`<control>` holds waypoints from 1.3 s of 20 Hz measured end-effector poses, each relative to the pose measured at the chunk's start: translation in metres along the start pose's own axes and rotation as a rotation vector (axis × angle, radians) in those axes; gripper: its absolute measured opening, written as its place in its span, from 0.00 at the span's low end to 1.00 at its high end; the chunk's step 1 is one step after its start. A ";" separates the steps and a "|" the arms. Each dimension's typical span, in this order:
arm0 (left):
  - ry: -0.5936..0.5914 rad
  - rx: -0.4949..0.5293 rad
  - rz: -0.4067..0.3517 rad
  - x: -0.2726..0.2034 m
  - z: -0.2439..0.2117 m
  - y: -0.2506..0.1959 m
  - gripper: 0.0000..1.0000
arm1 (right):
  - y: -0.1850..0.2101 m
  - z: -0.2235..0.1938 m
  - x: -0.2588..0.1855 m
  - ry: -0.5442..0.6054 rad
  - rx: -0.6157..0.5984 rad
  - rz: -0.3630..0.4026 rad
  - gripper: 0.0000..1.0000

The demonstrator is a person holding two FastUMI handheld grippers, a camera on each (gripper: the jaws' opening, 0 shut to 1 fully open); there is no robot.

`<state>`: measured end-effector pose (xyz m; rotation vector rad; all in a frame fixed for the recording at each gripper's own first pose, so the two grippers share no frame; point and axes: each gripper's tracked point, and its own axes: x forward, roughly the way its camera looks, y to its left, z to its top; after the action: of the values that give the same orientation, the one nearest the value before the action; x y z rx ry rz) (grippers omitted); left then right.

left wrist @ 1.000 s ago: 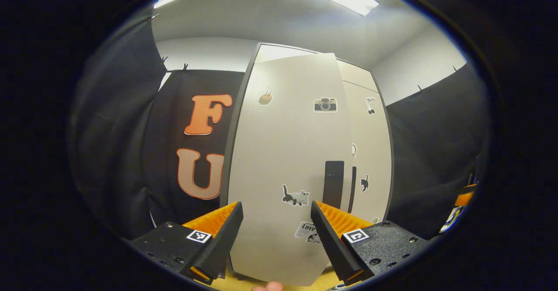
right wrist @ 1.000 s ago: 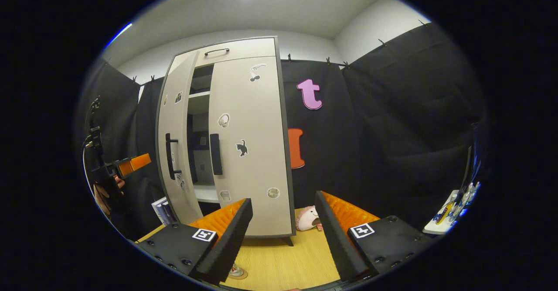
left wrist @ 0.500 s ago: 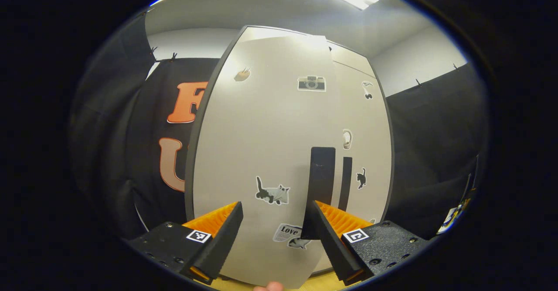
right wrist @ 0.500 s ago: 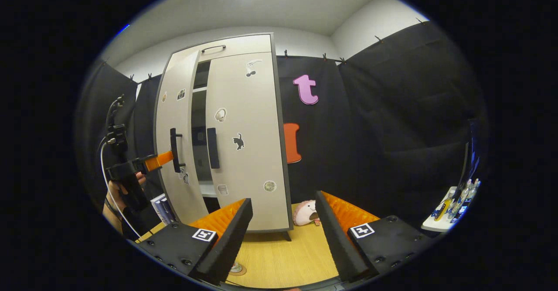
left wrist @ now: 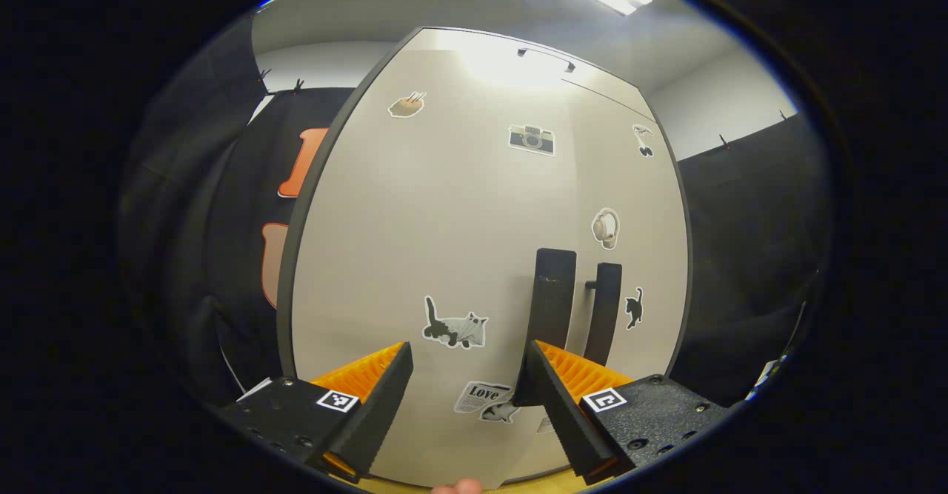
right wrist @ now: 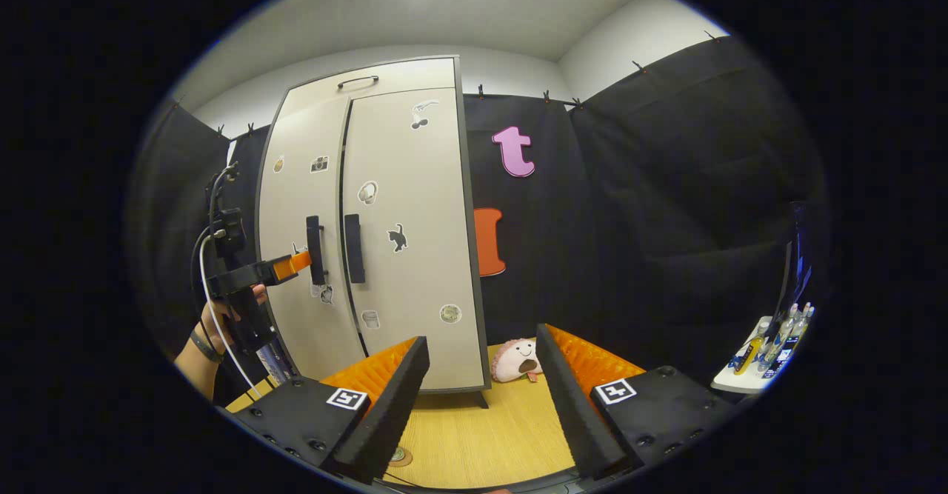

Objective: Grasp the bottle in the cabinet with the left hand and place it on the coaster, then close the right door with the right hand and the left door with the left hand.

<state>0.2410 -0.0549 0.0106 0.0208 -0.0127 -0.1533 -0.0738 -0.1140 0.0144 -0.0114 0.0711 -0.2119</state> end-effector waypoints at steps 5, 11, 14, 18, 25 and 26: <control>0.009 -0.022 -0.006 0.014 -0.006 0.001 0.97 | 0.003 -0.002 -0.001 -0.004 -0.009 0.004 0.95; 0.007 -0.034 0.003 -0.005 0.003 0.008 0.95 | 0.007 0.002 -0.003 -0.014 0.009 0.008 0.95; -0.003 -0.030 0.007 -0.032 0.014 0.010 0.95 | 0.009 0.002 -0.003 -0.017 -0.004 0.015 0.95; -0.015 -0.032 0.020 -0.083 0.018 0.018 0.95 | 0.019 -0.006 0.000 -0.012 -0.022 0.047 0.95; -0.006 0.004 0.076 -0.186 -0.004 0.038 0.95 | 0.056 -0.016 -0.002 -0.025 -0.041 0.171 0.96; -0.001 0.004 0.097 -0.197 -0.006 0.043 0.95 | 0.059 -0.015 -0.001 -0.029 -0.042 0.179 0.95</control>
<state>0.0529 0.0182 0.0033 0.0241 -0.0150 -0.0566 -0.0631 -0.0564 -0.0018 -0.0495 0.0476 -0.0311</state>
